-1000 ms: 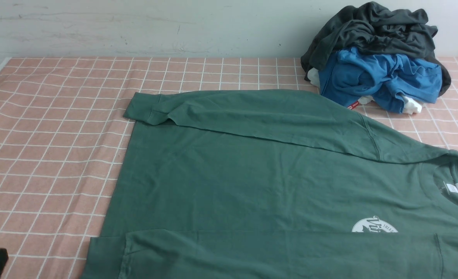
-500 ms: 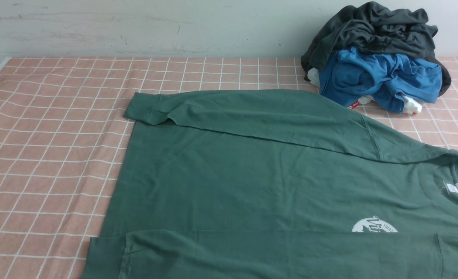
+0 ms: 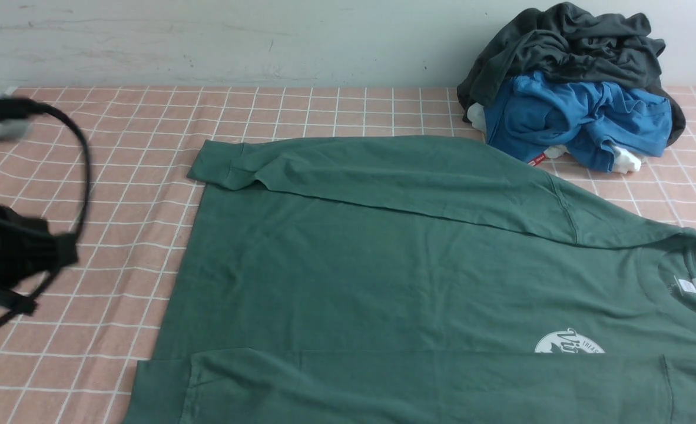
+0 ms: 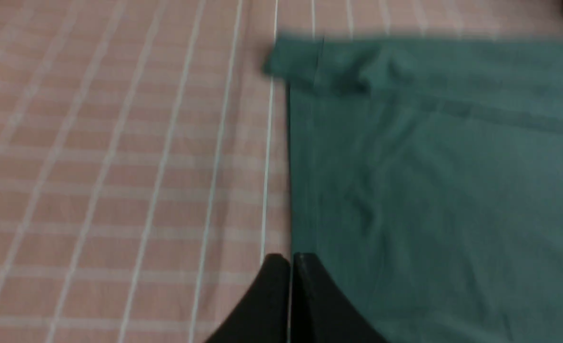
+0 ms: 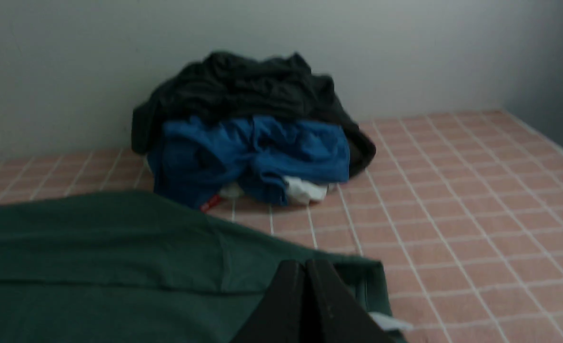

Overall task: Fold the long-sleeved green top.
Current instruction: Use the left arm to clamp the cuff closest to it

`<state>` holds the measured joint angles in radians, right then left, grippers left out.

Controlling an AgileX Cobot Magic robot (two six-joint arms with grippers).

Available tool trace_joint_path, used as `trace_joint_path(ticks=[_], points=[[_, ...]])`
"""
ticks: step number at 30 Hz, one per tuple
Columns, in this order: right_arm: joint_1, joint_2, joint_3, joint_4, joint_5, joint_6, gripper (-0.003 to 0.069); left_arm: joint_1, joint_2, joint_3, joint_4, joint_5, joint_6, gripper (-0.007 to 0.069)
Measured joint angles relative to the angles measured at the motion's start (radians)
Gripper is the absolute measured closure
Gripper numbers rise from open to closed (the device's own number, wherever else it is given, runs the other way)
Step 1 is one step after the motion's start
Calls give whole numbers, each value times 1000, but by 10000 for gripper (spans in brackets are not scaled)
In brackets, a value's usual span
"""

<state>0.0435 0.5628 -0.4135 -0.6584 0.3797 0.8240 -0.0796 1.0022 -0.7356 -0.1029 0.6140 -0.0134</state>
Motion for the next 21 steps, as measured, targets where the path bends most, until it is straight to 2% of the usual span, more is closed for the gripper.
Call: trace_joint_path(ticks=[2, 5, 9, 14, 21], points=[[45, 39, -10, 64, 75, -52, 673, 0, 58, -8, -32, 54, 33, 624], [178, 210, -32, 281, 286, -296, 673, 0, 263, -15, -149, 118, 159, 581], [251, 370, -63, 447, 386, -528, 673, 0, 402, -30, -202, 112, 237, 494], [266, 503, -114, 626, 373, -722, 673, 0, 510, -53, -209, 64, 254, 398], [266, 534, -151, 749, 331, -857, 673, 0, 597, -53, -185, 14, 179, 375]])
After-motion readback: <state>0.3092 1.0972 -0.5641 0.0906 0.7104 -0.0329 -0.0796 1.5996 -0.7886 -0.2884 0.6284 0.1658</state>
